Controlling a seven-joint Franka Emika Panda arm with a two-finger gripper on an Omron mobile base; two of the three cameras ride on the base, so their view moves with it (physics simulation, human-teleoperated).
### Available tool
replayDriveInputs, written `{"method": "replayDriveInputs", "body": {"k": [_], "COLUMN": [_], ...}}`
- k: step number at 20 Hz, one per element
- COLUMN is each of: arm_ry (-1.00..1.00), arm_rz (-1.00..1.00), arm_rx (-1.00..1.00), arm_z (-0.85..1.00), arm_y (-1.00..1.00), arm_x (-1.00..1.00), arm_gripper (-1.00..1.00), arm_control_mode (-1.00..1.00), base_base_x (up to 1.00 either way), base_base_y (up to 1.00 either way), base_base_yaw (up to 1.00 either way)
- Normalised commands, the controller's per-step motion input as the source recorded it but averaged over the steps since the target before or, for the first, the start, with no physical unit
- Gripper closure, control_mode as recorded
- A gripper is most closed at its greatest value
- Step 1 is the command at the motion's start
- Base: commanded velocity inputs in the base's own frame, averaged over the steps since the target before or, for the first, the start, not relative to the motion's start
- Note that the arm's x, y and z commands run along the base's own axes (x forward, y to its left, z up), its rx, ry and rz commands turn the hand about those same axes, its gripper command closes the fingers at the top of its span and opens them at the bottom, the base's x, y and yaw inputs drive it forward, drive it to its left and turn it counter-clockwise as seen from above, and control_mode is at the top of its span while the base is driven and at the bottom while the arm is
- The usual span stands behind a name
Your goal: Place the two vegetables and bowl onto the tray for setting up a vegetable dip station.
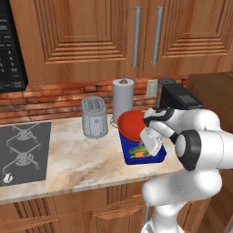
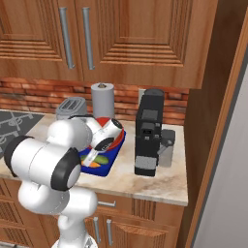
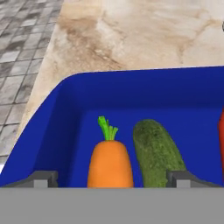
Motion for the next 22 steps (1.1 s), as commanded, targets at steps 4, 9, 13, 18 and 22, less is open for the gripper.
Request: {"method": "replayDriveInputs", "body": {"k": [4,9,13,18,22], "arm_ry": [0.09,0.16,0.16,0.03,-0.05], "arm_rz": [-0.04,-0.05,-0.01,0.00,-0.01], "arm_rx": [0.00,0.00,0.00,0.00,-0.01], "arm_z": [0.14,0.23,0.26,0.21,0.20], "arm_y": [0.00,0.00,0.00,0.00,0.00], "arm_x": [-0.06,-0.18,-0.24,-0.39,-0.39], "arm_gripper": [-1.00,-1.00,-1.00,-1.00,-1.00], "arm_control_mode": [-1.00,-1.00,-1.00,-1.00,-1.00], "base_base_x": [0.00,0.00,0.00,0.00,0.00], "base_base_y": [0.00,0.00,0.00,0.00,0.00], "base_base_yaw": [0.00,0.00,0.00,0.00,0.00]}}
